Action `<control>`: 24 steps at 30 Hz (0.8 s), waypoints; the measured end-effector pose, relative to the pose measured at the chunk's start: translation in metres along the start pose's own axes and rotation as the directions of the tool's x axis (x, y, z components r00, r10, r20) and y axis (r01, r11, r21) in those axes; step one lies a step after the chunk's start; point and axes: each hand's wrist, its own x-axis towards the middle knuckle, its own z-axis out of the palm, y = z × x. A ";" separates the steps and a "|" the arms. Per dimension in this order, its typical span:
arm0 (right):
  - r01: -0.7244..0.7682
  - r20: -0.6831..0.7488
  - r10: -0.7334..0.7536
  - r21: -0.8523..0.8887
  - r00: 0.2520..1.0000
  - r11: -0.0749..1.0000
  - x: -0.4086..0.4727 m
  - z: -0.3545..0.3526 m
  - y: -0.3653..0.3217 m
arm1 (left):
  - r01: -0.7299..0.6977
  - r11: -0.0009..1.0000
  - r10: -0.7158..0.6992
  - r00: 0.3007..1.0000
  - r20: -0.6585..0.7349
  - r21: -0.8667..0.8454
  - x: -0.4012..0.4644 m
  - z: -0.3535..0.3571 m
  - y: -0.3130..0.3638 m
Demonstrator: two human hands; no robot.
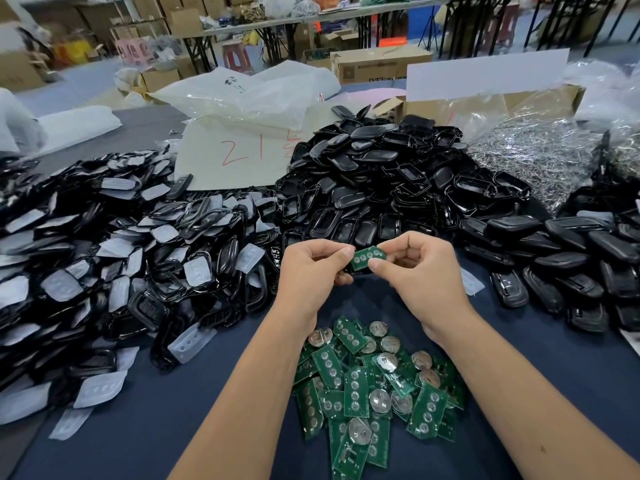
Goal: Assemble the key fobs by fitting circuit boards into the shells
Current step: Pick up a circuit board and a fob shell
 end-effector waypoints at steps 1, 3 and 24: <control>-0.004 -0.007 0.004 -0.003 1.000 1.000 0.000 0.000 0.000 | 0.009 1.000 -0.009 1.000 -0.003 -0.009 0.000 0.000 0.000; -0.008 -0.019 0.007 -0.014 1.000 1.000 0.000 0.000 -0.001 | 0.025 0.999 -0.025 1.000 -0.003 -0.027 0.001 0.000 0.000; 0.033 -0.021 -0.036 -0.130 0.999 0.991 -0.008 0.003 -0.010 | 0.009 1.000 -0.009 1.000 -0.002 -0.003 -0.003 0.002 0.004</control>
